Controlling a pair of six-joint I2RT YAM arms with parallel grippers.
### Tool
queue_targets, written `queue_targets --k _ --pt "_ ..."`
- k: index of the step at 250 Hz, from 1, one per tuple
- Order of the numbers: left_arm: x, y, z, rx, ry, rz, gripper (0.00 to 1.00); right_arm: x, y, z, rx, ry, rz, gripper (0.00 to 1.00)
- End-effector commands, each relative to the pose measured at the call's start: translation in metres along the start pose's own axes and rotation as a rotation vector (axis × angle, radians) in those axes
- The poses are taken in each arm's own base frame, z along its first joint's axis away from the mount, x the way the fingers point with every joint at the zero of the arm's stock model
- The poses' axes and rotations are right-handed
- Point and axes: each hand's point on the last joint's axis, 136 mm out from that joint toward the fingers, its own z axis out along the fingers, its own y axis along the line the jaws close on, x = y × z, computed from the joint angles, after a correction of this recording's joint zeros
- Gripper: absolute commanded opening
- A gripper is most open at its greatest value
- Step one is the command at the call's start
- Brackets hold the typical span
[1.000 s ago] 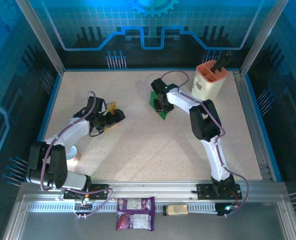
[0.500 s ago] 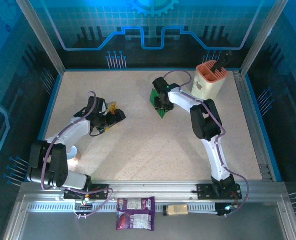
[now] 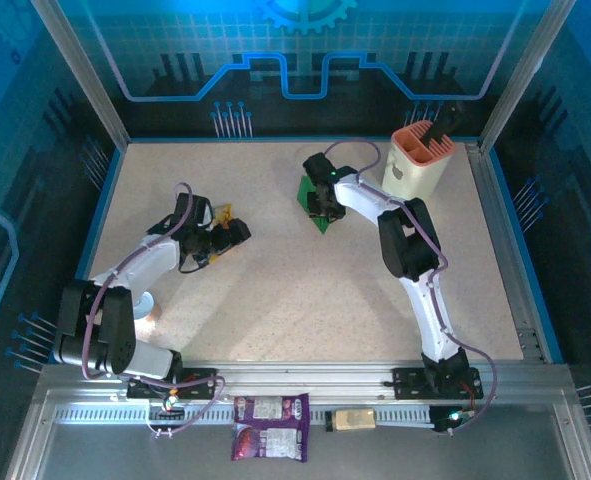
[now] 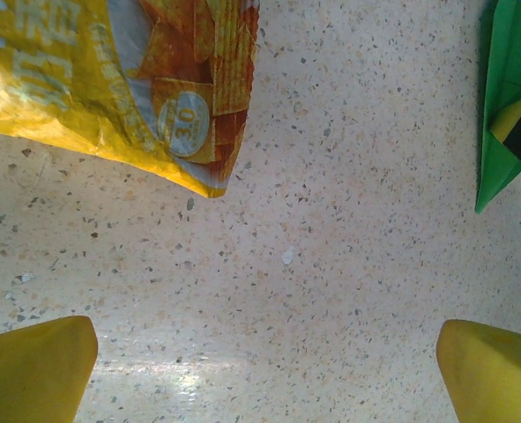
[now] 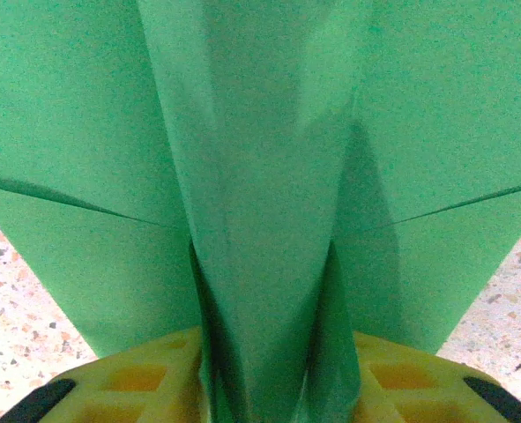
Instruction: Fold a paper plane with a square sheet of paper (pick it up from the middle)
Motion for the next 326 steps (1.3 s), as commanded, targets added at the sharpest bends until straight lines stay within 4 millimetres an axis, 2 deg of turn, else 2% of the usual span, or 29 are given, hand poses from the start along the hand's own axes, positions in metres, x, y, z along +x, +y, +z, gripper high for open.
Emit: queue_targets --k 1,43,50,55,86,116,157,204,228,275,296,326 --pt "-0.007 -0.007 -0.01 0.023 -0.021 -0.015 1.0 0.025 -0.02 0.024 0.07 0.099 -0.009 0.38" --pt "-0.02 -0.014 -0.029 0.021 -0.103 -0.013 1.0 -0.001 -0.012 -0.02 0.029 0.022 -0.004 0.4" --pt "-0.023 -0.015 -0.033 0.024 -0.122 -0.014 1.0 -0.002 -0.012 -0.021 0.027 0.021 -0.002 0.4" --pt "-0.024 -0.016 -0.035 0.025 -0.135 -0.013 1.0 -0.009 -0.009 -0.038 0.01 -0.009 0.003 0.4" --pt "-0.038 -0.024 -0.054 0.037 -0.22 -0.007 1.0 -0.023 -0.007 -0.079 -0.032 -0.077 0.014 0.44" --pt "-0.051 -0.03 -0.073 0.036 -0.306 0.006 1.0 -0.027 -0.008 -0.119 -0.063 -0.147 0.017 0.49" --pt "-0.068 -0.031 -0.096 0.012 -0.43 0.039 1.0 -0.023 -0.039 -0.175 -0.03 -0.279 0.062 0.58" --pt "-0.085 -0.018 -0.113 -0.047 -0.602 0.105 1.0 0.001 -0.106 -0.227 0.073 -0.472 0.166 0.79" --pt "-0.091 -0.007 -0.116 -0.08 -0.697 0.153 1.0 0.019 -0.149 -0.239 0.181 -0.55 0.206 1.0" --pt "-0.095 0.019 -0.113 -0.19 -0.813 0.241 1.0 0.057 -0.217 -0.233 0.324 -0.552 0.242 0.99" --pt "-0.097 0.034 -0.105 -0.254 -0.841 0.262 1.0 0.061 -0.24 -0.231 0.392 -0.596 0.248 0.99" --pt "-0.098 0.049 -0.093 -0.309 -0.881 0.3 1.0 0.073 -0.268 -0.209 0.453 -0.653 0.237 0.99"
